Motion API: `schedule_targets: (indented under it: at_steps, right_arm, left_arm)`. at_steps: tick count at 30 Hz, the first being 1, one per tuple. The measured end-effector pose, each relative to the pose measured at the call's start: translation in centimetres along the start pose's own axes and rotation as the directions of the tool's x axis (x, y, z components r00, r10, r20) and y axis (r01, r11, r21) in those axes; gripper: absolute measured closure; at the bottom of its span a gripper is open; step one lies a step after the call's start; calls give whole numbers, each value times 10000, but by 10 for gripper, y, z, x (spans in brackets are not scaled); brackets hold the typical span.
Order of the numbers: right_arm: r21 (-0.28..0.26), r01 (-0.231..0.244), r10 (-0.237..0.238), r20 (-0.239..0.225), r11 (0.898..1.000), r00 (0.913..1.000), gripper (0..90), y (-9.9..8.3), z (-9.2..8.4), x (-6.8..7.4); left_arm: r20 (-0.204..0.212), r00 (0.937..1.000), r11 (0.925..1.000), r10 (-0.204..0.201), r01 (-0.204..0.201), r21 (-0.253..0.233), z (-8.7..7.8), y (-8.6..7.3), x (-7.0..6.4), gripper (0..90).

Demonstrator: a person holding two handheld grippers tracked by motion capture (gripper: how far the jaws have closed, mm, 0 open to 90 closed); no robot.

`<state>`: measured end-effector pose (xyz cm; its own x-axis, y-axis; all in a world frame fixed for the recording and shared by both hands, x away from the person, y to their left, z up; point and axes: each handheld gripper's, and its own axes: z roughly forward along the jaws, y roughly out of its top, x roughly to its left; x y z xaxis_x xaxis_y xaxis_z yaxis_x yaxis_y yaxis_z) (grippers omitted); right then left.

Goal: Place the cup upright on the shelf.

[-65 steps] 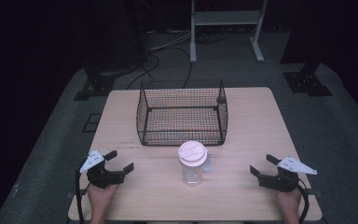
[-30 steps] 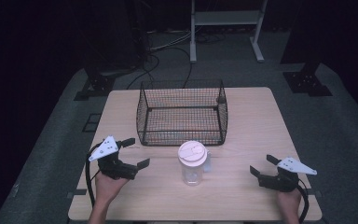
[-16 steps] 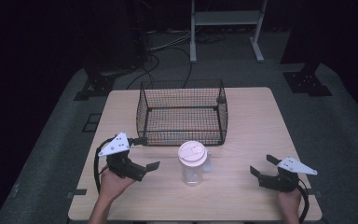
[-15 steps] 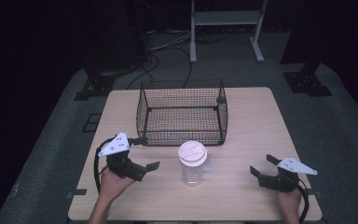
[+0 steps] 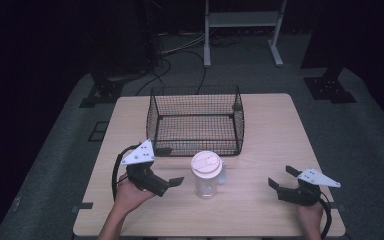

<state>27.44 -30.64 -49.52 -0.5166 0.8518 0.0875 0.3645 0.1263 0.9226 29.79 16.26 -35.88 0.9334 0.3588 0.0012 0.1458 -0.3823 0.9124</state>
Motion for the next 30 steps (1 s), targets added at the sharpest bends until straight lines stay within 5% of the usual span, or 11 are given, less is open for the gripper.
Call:
schedule_targets:
  at_steps: [12, 30]
  right_arm:
    - [-38, -9, 9, -29, 10000, 10000, 129, 0, 0, 0]
    - [-114, -19, 18, -115, 9999, 9999, 129, 0, -1, -1]
  left_arm:
    - [327, 9990, 9954, 320, -348, 895, 21, 7, -5, 9]
    - [642, 9979, 9850, 82, -192, 1714, 50, 12, -5, 9]
